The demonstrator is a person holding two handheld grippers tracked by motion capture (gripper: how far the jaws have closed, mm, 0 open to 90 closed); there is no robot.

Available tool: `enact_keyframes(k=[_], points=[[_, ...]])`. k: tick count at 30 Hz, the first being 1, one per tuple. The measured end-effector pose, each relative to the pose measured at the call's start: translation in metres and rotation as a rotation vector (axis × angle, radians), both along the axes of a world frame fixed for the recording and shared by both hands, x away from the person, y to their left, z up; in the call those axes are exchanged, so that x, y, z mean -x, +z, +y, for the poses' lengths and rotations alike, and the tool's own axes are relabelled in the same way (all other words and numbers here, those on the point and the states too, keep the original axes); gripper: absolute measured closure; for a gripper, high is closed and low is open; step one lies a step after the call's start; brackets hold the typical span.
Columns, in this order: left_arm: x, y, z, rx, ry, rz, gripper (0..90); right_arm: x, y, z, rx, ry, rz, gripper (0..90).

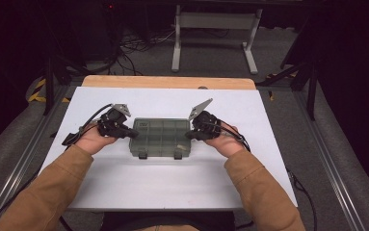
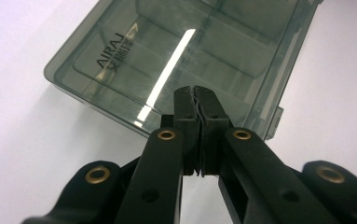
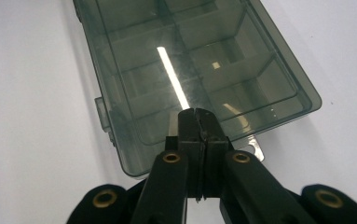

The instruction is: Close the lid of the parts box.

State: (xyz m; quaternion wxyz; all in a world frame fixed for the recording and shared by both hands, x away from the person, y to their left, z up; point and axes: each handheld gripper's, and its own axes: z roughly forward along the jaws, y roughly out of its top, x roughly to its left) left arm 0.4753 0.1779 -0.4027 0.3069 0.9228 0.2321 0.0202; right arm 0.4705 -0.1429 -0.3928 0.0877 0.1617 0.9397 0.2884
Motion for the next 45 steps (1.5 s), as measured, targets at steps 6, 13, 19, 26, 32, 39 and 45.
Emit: enact_keyframes(k=[6,13,19,26,32,39,45], points=[[0.0013,-0.0009,-0.0013,-0.011,-0.012,0.016,88.6,0.0021,-0.0019,0.0014,0.009,0.011,0.007,89.9],[0.0015,-0.0023,-0.0019,-0.038,-0.025,0.026,88.6,0.0033,-0.0037,0.0029,0.021,0.019,0.016,89.7],[0.0015,-0.0034,-0.0019,-0.051,-0.026,0.037,87.2,0.0040,-0.0053,0.0037,0.025,0.023,0.020,89.6],[0.0024,-0.0066,-0.0022,-0.063,-0.025,0.038,88.0,0.0053,-0.0091,0.0043,0.043,0.026,0.021,88.0],[0.0037,-0.0069,-0.0020,-0.064,-0.020,0.030,88.4,0.0065,-0.0094,0.0041,0.045,0.020,0.017,87.7],[0.0043,-0.0076,-0.0024,-0.049,-0.015,0.028,85.2,0.0066,-0.0095,0.0037,0.042,0.016,0.016,87.3],[0.0057,-0.0052,-0.0028,-0.045,-0.009,0.015,74.3,0.0095,-0.0079,0.0033,0.053,-0.008,-0.028,87.3]])
